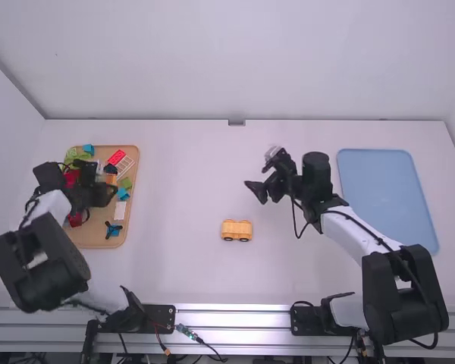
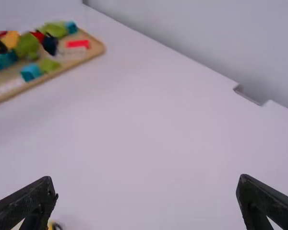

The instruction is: Assemble lego blocks to make yellow taxi

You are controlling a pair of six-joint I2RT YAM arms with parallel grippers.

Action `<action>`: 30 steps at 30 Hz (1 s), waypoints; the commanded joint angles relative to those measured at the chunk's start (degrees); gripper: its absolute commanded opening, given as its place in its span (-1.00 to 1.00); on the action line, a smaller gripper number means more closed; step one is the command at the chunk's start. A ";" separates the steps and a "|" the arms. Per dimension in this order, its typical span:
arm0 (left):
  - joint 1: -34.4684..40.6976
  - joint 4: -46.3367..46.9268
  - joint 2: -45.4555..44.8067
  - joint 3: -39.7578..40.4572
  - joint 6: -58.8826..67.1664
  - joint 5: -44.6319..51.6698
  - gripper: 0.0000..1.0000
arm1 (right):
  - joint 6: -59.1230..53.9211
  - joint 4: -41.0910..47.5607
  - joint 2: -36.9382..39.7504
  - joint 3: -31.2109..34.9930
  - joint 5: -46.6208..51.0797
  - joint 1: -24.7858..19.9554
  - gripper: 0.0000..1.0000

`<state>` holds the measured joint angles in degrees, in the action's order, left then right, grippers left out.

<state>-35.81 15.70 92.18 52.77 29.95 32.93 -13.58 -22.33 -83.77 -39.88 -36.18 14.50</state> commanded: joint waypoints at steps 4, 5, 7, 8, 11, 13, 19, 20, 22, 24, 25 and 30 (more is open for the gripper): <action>5.17 -10.86 -16.79 -15.85 3.70 27.00 -0.96 | 7.58 -4.74 1.41 0.07 -9.09 1.66 0.98; 6.11 -12.41 -18.67 -17.51 3.02 28.60 -0.96 | 7.67 -5.88 1.15 0.07 -10.58 1.86 0.98; 9.65 -17.22 -23.58 -21.64 -1.19 31.09 -0.96 | 7.82 -9.27 -0.22 0.00 -15.39 2.27 1.00; 11.07 -18.96 -24.94 -22.82 -3.23 31.33 -0.96 | 8.20 -10.69 -0.92 -0.04 -17.11 2.36 1.00; 19.27 -27.69 -29.03 -26.95 -10.33 32.60 -0.96 | 13.73 -17.79 -5.30 -1.20 -24.68 2.38 1.00; 23.75 -32.52 -29.33 -28.09 -12.58 34.39 -0.96 | 15.65 -21.11 -7.70 -2.03 -29.64 2.38 0.94; 35.16 -46.72 -26.29 -28.63 -22.18 34.72 -0.96 | 21.20 -32.59 -15.20 -5.20 -43.52 2.45 0.81; 36.08 -48.62 -25.35 -28.63 -23.20 34.72 -0.96 | 22.12 -33.81 -15.55 -5.35 -43.78 2.51 0.79; 38.02 -53.74 -22.64 -28.63 -26.29 34.69 -0.96 | 24.35 -36.44 -16.18 -5.44 -43.52 3.02 0.75; 39.47 -58.92 -19.45 -28.63 -28.60 34.69 -0.96 | 25.03 -37.75 -16.18 -5.46 -44.19 3.67 0.69; 40.28 -62.94 -16.87 -28.63 -30.18 34.69 -0.96 | 24.94 -38.82 -16.11 -5.49 -45.29 4.09 0.64; 41.00 -82.18 -7.21 -28.63 -38.92 36.77 -0.96 | 27.36 -41.97 -16.14 -5.49 -46.75 5.07 0.54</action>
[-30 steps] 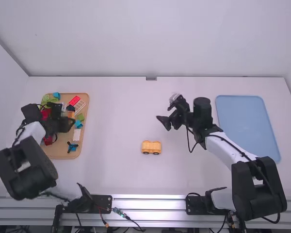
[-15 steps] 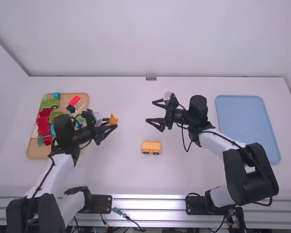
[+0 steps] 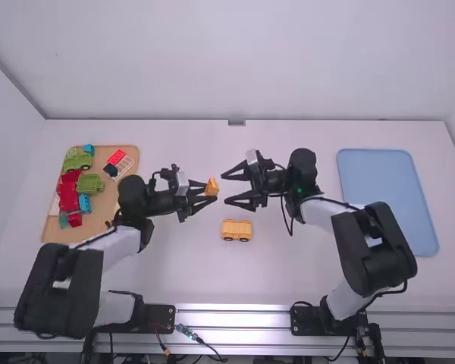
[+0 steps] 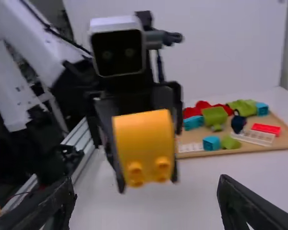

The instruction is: Assemble lego blocks to make yellow taxi

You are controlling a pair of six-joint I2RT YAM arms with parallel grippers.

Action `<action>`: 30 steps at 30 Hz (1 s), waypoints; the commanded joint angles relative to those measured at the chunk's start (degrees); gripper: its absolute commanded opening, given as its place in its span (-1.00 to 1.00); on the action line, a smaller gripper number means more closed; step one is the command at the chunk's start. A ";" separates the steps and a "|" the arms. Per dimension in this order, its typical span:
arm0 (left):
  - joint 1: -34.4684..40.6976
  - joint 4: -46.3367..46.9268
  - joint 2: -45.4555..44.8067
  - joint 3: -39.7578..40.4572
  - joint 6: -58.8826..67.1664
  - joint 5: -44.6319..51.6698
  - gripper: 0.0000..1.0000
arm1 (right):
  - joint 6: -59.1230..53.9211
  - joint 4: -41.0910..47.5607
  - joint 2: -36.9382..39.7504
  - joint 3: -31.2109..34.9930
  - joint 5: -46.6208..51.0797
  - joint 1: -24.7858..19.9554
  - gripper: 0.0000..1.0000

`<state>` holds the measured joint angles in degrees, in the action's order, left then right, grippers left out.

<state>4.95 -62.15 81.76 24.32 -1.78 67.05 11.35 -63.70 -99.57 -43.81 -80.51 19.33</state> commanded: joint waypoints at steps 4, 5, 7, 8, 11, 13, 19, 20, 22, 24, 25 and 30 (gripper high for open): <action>0.15 -23.07 10.62 -0.15 -17.67 4.23 -0.96 | 2.34 -0.42 -0.33 -1.55 -2.21 0.24 0.49; 0.15 -27.23 12.70 -0.15 -19.73 4.07 -0.96 | 2.36 -0.44 -0.33 -1.55 -2.19 0.28 0.47; 0.21 -33.48 16.55 -0.07 -23.12 3.83 -0.96 | 2.43 -0.57 -0.33 -1.55 -2.16 0.22 0.46; 0.19 -33.41 18.01 0.70 -23.93 4.16 -0.96 | 2.36 -0.57 -0.33 -1.55 -2.19 0.22 0.45; 0.78 -33.43 19.82 2.45 -23.75 7.13 -0.96 | 2.36 -0.57 -0.33 -1.55 -1.31 0.22 0.47; 1.92 -33.37 20.11 3.48 -22.83 8.60 -0.96 | 2.80 -0.28 -0.33 -1.55 -0.04 0.22 0.50; 5.09 -33.06 20.04 6.10 -23.38 8.12 -0.97 | 4.28 -0.37 -0.33 -1.55 1.25 0.22 0.43; 5.41 -32.87 20.04 6.36 -23.31 8.05 -0.96 | 4.31 -0.39 -0.33 -1.55 1.27 0.11 0.40; 5.61 -32.69 20.04 6.69 -23.31 7.90 -0.96 | 4.31 -0.35 -0.33 -1.55 1.22 0.09 0.20; 5.46 -32.71 20.04 6.80 -23.29 7.83 -0.96 | 4.28 -0.35 -0.33 -1.55 1.22 0.13 0.19; 5.22 -32.69 20.04 6.84 -23.29 7.26 -0.96 | 4.28 -0.35 -0.33 -1.55 1.20 0.13 0.11; 5.24 -33.41 20.04 5.49 -23.23 3.46 -0.96 | 4.26 -0.33 -0.33 -1.55 0.81 0.11 0.16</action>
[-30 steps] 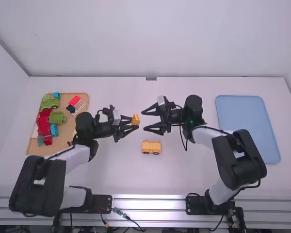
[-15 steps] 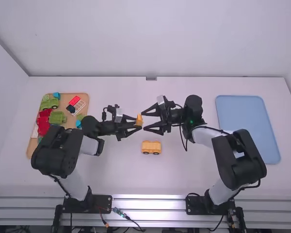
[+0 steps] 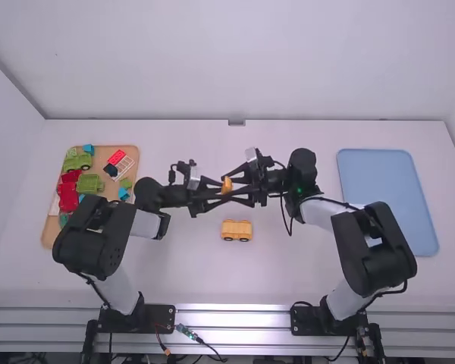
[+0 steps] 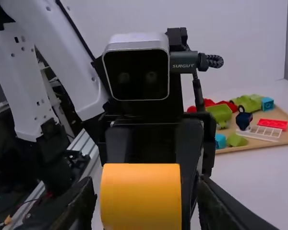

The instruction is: Assemble lego blocks to make yellow taxi

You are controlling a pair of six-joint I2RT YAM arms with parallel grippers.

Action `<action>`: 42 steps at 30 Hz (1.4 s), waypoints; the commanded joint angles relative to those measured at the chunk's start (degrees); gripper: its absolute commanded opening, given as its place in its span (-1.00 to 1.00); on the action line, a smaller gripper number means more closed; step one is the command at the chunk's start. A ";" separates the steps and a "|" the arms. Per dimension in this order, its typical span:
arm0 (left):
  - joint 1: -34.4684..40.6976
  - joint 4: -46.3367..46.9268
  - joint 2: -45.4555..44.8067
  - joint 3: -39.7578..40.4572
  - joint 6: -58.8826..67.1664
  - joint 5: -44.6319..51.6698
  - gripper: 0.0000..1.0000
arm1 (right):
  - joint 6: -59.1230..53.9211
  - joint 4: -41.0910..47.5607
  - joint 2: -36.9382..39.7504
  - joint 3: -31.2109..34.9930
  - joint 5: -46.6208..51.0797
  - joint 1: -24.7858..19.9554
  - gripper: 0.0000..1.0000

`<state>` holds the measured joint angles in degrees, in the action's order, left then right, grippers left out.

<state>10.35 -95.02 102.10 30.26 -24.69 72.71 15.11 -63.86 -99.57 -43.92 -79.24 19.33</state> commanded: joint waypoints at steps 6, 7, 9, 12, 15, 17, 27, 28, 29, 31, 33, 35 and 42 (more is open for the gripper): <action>0.04 -0.54 -0.33 -0.68 0.03 -2.73 -0.96 | 0.52 0.02 -0.33 -1.44 -0.44 0.02 0.19; 0.04 -0.52 -0.33 -0.66 0.03 -2.62 -0.96 | 0.50 0.02 -0.33 -1.42 -0.46 -0.26 0.11; -0.16 -0.54 -0.33 -0.52 0.03 -2.11 -0.96 | 0.55 0.37 -0.33 -1.42 -0.44 -0.81 0.02; -0.33 -0.54 -0.33 -0.50 0.07 -2.31 -0.96 | -0.09 1.55 -0.33 -1.38 -0.52 -1.51 -0.11; -0.33 -0.54 -0.33 -0.55 0.05 -2.31 -0.96 | -0.26 1.29 -0.33 -1.33 -1.79 -2.01 -0.14; -0.31 -0.50 -0.33 -0.52 0.05 -2.33 -0.96 | -0.35 1.11 -0.33 -1.33 -1.88 -2.01 -0.14; -0.14 -0.21 -0.33 -0.55 0.66 -2.14 -0.96 | -1.60 1.22 -0.33 -1.44 -1.75 -0.24 -0.31; 0.06 -0.23 -0.33 -0.55 0.69 -2.16 -0.96 | -1.53 1.25 -0.33 -1.44 -1.79 -0.26 -0.36; 0.04 -0.21 -0.33 -0.55 0.66 -2.11 -0.96 | -1.42 1.22 -0.33 -1.44 -1.95 -0.28 -0.39; 0.04 -0.21 -0.33 -0.55 0.69 -2.14 -0.96 | -1.44 1.25 -0.33 -1.44 -1.92 -0.48 -0.47; -0.01 -0.21 -0.33 -0.55 0.69 -2.14 -0.96 | -1.40 1.25 -0.33 -1.44 -1.95 -0.98 -0.80; 0.01 -0.21 -0.33 -0.55 0.69 -2.11 -0.96 | -1.42 1.25 -0.33 -1.44 -1.97 -0.96 -0.96; 0.04 0.01 -0.33 -0.59 0.71 -2.14 0.98 | -1.42 1.05 -0.33 -1.44 -1.79 -0.96 -1.00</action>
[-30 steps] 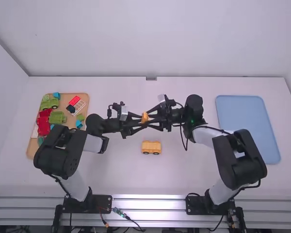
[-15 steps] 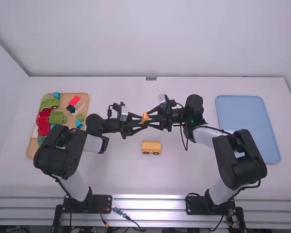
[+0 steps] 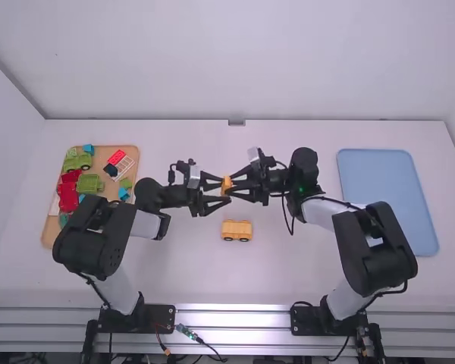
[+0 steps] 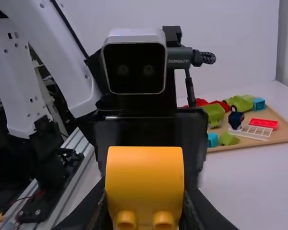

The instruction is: Assemble lego blocks to make yellow taxi

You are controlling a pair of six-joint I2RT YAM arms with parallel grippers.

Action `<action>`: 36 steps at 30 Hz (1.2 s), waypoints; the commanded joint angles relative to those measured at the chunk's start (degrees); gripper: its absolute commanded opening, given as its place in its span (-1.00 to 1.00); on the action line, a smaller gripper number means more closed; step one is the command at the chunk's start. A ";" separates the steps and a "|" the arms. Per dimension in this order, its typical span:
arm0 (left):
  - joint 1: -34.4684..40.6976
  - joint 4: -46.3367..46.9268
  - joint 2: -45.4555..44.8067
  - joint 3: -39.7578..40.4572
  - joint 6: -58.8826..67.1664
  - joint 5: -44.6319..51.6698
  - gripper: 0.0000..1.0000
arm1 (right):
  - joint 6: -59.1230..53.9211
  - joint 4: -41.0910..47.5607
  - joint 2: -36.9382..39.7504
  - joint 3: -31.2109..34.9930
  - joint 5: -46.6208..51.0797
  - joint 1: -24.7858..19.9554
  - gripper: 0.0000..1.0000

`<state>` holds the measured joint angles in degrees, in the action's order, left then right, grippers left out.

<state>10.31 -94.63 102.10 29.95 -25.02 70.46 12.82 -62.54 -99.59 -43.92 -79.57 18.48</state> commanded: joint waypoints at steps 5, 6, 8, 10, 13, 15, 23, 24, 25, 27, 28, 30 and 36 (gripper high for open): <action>-0.95 5.32 -0.33 0.07 4.88 0.14 0.98 | 2.60 -0.20 -0.18 -2.23 -1.38 -1.42 -1.00; -1.19 8.71 -0.39 0.83 5.28 0.33 0.99 | 3.39 -0.31 -0.18 -2.64 -1.14 -1.99 -1.00; -1.12 14.00 -0.50 2.27 7.77 1.73 0.98 | 3.72 0.11 -0.20 -3.26 -0.04 -2.56 -1.00; -1.10 24.40 -0.87 4.87 13.47 3.11 0.98 | 3.69 0.46 -0.20 -3.72 0.31 -3.45 -1.00; -1.10 39.07 -1.79 7.63 20.31 -2.05 0.98 | 3.72 0.50 -0.20 -3.67 0.85 -4.70 -1.00; -1.06 57.18 -3.69 10.62 29.58 -12.01 0.98 | 2.58 4.72 -0.20 -3.72 5.05 -5.95 -1.00; -1.03 101.42 -9.94 24.06 47.94 -29.30 0.98 | -14.88 35.52 1.63 -7.34 17.57 -8.37 -1.00; -1.03 105.69 -10.54 25.79 49.54 -31.99 0.98 | -18.25 41.79 2.09 -8.48 20.72 -8.26 -1.00; -1.03 106.91 -10.73 26.29 49.99 -32.80 0.98 | -20.11 45.09 2.29 -9.11 22.49 -8.15 -1.00; -1.06 112.70 -11.17 29.40 51.74 -37.04 0.98 | -28.30 60.83 3.19 -12.90 32.17 -6.99 -1.00; -1.06 114.28 -11.17 30.71 52.16 -38.92 0.98 | -32.46 69.79 3.64 -15.56 38.93 -5.95 -1.00; -1.06 115.56 -11.17 31.93 52.09 -40.56 0.99 | -35.60 78.62 3.88 -18.53 46.88 -4.55 -1.00; -1.06 117.93 -11.17 35.19 52.09 -45.96 0.98 | -45.53 103.75 2.94 -26.01 73.79 2.29 -1.00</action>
<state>9.54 22.94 91.70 63.59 25.65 28.03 -25.19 39.53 -97.58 -68.69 -20.40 19.44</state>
